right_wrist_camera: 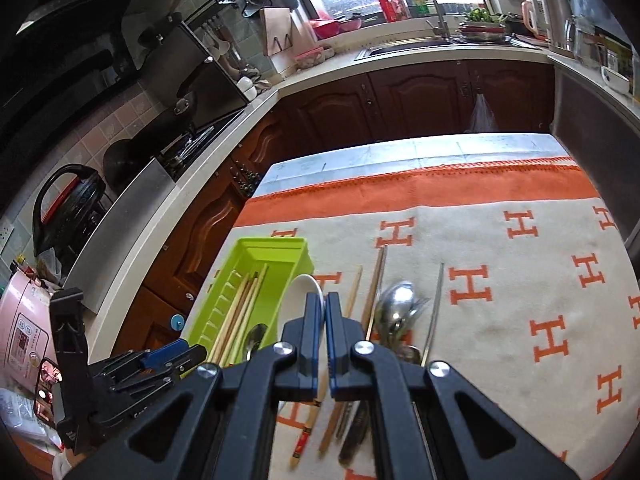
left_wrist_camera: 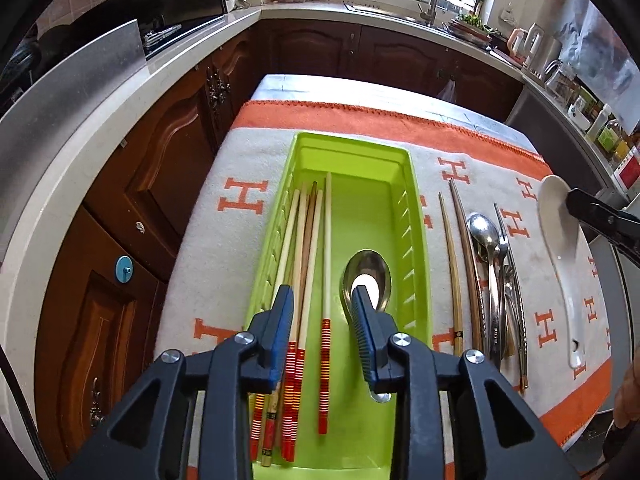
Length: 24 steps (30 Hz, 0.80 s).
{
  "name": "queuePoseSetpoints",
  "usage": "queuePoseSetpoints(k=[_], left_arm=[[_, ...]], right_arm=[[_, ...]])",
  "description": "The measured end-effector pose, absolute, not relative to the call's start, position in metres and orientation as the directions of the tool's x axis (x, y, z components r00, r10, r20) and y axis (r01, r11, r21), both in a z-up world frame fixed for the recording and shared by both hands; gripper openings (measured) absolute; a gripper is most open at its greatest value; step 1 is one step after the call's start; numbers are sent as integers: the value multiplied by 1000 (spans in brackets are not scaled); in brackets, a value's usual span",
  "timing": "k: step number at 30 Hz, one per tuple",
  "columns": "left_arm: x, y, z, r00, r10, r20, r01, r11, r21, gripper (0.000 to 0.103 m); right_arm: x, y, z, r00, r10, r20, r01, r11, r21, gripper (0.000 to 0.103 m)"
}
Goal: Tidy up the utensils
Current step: 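Drop the chopstick into the green tray with the left tool while the right tool places the white spoon there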
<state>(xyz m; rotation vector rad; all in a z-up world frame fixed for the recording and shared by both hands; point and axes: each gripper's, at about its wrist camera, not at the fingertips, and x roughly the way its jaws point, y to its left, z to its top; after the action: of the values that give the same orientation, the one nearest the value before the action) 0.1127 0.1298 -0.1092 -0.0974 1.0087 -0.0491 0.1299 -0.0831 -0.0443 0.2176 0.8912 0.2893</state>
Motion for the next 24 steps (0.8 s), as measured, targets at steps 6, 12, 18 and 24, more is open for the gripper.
queuePoseSetpoints(k=[6,12,18,24], left_arm=[[100,151,-94,561,4,-828,-69,997,-42,40],[95,172,-91,566,33,-824,-108,994,-34,44],[101,188,-103,545,29,-838,-143,988,-59,44],[104,191,-107,546,23,-837,-151,986,-71,57]], right_arm=[[152,-28,-57,564,350,-748,-219,937,273,2],[179,10,-84,549,299,-780,-225,952,206,2],[199,29,-111,552,211,-807,-222,970,102,3],[206,33,-124,527,178,-831,-219,973,69,5]])
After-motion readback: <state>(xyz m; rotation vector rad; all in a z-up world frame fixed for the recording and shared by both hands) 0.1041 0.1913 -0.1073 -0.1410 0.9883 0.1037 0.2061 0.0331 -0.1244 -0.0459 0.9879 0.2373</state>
